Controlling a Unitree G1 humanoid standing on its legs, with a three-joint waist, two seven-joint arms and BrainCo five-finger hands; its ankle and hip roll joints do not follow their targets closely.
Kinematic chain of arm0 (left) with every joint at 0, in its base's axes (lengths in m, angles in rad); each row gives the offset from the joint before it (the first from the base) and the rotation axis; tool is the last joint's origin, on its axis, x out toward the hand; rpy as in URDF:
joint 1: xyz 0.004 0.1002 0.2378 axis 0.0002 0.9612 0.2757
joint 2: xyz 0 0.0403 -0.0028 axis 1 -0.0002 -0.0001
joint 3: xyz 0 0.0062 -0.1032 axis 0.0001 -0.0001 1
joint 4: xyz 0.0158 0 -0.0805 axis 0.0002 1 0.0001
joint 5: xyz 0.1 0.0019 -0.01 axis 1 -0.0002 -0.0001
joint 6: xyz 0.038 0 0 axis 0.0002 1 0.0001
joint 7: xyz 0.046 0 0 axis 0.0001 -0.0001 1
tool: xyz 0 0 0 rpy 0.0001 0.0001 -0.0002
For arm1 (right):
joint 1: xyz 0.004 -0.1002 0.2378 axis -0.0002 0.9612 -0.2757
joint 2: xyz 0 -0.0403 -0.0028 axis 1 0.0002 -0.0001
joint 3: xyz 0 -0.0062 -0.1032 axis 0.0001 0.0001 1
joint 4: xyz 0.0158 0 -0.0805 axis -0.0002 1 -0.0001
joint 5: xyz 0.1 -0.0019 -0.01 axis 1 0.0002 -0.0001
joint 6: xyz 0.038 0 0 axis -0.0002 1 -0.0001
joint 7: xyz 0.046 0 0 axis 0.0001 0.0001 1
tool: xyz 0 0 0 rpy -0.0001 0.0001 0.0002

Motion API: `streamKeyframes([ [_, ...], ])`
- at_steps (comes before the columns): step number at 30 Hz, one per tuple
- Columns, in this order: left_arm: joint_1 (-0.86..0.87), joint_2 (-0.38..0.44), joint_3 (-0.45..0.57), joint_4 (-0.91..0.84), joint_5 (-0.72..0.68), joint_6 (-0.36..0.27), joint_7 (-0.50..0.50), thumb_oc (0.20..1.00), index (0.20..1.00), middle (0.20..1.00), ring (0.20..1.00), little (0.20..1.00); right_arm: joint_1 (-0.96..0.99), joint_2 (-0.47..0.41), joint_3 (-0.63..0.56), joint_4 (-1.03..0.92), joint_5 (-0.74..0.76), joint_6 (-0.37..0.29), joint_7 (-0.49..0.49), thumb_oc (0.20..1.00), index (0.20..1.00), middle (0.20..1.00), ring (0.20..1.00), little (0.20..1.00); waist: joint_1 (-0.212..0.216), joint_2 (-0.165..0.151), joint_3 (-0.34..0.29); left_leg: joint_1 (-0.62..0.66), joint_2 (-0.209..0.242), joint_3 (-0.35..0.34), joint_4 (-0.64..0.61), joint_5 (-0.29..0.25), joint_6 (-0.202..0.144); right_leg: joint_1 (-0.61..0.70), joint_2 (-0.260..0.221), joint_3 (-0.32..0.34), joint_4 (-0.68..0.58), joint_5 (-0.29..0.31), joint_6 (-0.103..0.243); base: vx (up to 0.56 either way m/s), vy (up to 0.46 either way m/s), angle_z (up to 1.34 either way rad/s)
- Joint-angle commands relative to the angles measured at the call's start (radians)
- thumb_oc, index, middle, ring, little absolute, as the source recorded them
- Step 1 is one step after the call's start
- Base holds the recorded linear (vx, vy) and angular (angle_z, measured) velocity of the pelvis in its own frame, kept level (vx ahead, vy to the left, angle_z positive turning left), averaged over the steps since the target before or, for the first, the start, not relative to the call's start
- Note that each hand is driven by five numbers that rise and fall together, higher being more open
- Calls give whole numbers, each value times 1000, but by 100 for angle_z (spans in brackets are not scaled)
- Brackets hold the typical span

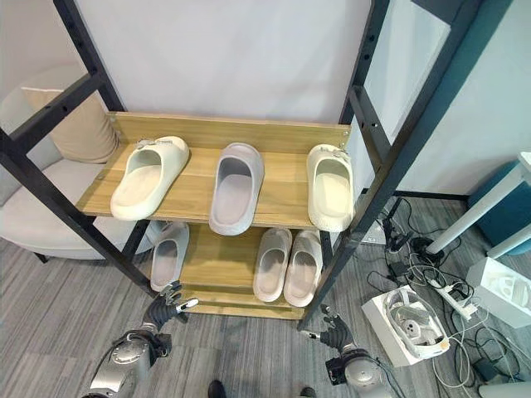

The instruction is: Arrange the slippers neatly on the shoe rack.

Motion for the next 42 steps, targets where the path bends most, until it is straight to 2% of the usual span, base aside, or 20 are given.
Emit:
streamKeyframes([
  [1,-34,-6,11,-42,27,-43,-23,1000,1000,1000,1000,1000,-41,-17,-30,-19,-9,-30,-7,1000,1000,1000,1000,1000,4,-24,37,43,44,3,2,-82,-33,-6,-50,19,15,56,61,-7,169,-14],
  [2,-41,0,10,-42,24,-47,-25,1000,1000,1000,1000,1000,-53,-15,-24,-16,-8,-35,-7,1000,1000,1000,1000,1000,6,-22,46,42,40,13,2,-85,-26,-33,-54,17,45,87,64,-71,121,-31],
  [3,-49,7,11,-44,16,-45,-27,1000,1000,1000,1000,1000,-77,-13,2,-20,-22,-38,-3,1000,1000,1000,1000,1000,16,-12,61,40,49,31,2,-86,-24,-78,-40,-18,107,79,52,-70,73,-36],
  [4,-47,12,13,-47,19,-43,-25,1000,1000,1000,1000,1000,-80,-14,14,-28,-37,-37,1,1000,1000,1000,1000,1000,25,-13,61,42,50,43,2,-90,-26,-79,-33,-55,90,61,43,-44,30,-50],
  [5,-46,13,13,-47,19,-43,-25,1000,1000,1000,1000,1000,-80,-14,14,-28,-38,-36,1,1000,1000,1000,1000,1000,24,-13,62,43,51,43,2,-90,-27,-77,-32,-56,88,61,42,26,-41,-37],
  [6,-50,15,14,-48,28,-45,-34,1000,1000,1000,1000,1000,-84,-22,26,-45,-56,-40,5,1000,1000,1000,1000,1000,22,-13,54,40,52,38,2,-80,-29,-48,6,-36,23,31,35,45,-42,-12],
  [7,-51,14,19,-43,23,-50,-33,1000,1000,1000,1000,1000,-84,-25,30,-43,-59,-41,7,1000,1000,1000,1000,1000,26,-14,50,44,53,40,2,-80,-30,-40,12,-33,10,29,35,62,-54,12],
  [14,-40,-2,20,-39,18,-48,-29,1000,1000,1000,1000,1000,-80,-44,43,-55,-86,-41,12,1000,1000,1000,1000,1000,30,-17,38,52,55,20,2,-79,-34,9,20,-73,-23,18,29,42,-20,6],
  [18,-56,-5,27,-22,42,-53,-22,1000,1000,1000,1000,1000,-130,-86,124,-195,-182,-64,51,1000,1000,1000,1000,1000,40,-24,40,51,48,0,2,-85,-32,18,15,-88,-21,16,34,5,14,13],
  [19,-56,-5,27,-22,42,-53,-22,1000,1000,1000,1000,1000,-130,-86,124,-195,-182,-64,52,1000,1000,1000,1000,1000,40,-24,40,51,48,0,2,-85,-32,18,15,-88,-21,16,34,-14,21,11],
  [22,-84,1,25,-7,45,-63,-8,1000,1000,1000,1000,1000,-205,-109,221,-394,-200,-97,110,1000,1000,1000,1000,1000,49,-33,43,46,44,-4,2,-87,-28,11,6,-89,-10,20,39,-18,33,5],
  [24,-89,3,28,-3,46,-66,-3,1000,1000,1000,1000,1000,-220,-114,234,-435,-197,-101,119,1000,1000,1000,1000,1000,50,-34,43,46,42,-4,2,-89,-26,10,4,-88,-8,19,40,-7,24,4],
  [25,-97,5,26,-4,42,-70,9,1000,1000,1000,1000,1000,-248,-122,242,-534,-183,-114,126,1000,1000,1000,1000,1000,51,-36,41,47,40,-3,2,-91,-24,8,0,-85,-4,23,42,-14,36,6],
  [26,-103,7,25,-11,38,-72,20,1000,1000,1000,1000,1000,-275,-124,226,-609,-140,-122,122,1000,1000,1000,1000,1000,54,-37,40,47,38,-2,2,-93,-22,6,-4,-83,-1,26,45,-17,42,4],
  [28,-103,8,25,-17,36,-73,22,1000,1000,1000,1000,1000,-293,-126,216,-633,-121,-125,113,1000,1000,1000,1000,1000,55,-38,37,48,37,-1,2,-94,-20,5,-6,-82,0,29,45,0,0,0],
  [31,-96,16,29,-37,34,-73,23,1000,1000,1000,1000,1000,-348,-139,135,-725,-48,-137,79,1000,1000,1000,1000,1000,57,-40,26,53,35,3,2,-98,-18,8,-11,-82,-1,36,47,0,0,0],
  [36,-87,20,32,-42,31,-68,20,1000,1000,1000,1000,1000,-411,-153,50,-774,2,-143,28,1000,1000,1000,1000,1000,58,-43,18,60,35,5,2,-101,-17,12,-11,-85,-7,37,47,0,0,0],
  [38,-73,22,32,-49,39,-64,15,1000,1000,1000,1000,1000,-504,-171,-9,-790,-38,-148,-27,1000,1000,1000,1000,1000,65,-45,8,64,37,2,2,-104,-17,21,-7,-89,-12,31,46,0,0,0],
  [42,-68,16,17,-52,41,-59,6,1000,1000,1000,1000,1000,-660,-185,-14,-725,-162,-114,-114,1000,1000,1000,1000,1000,82,-48,-1,66,42,-10,2,-105,-18,36,-3,-99,-20,23,41,6,-9,3],
])
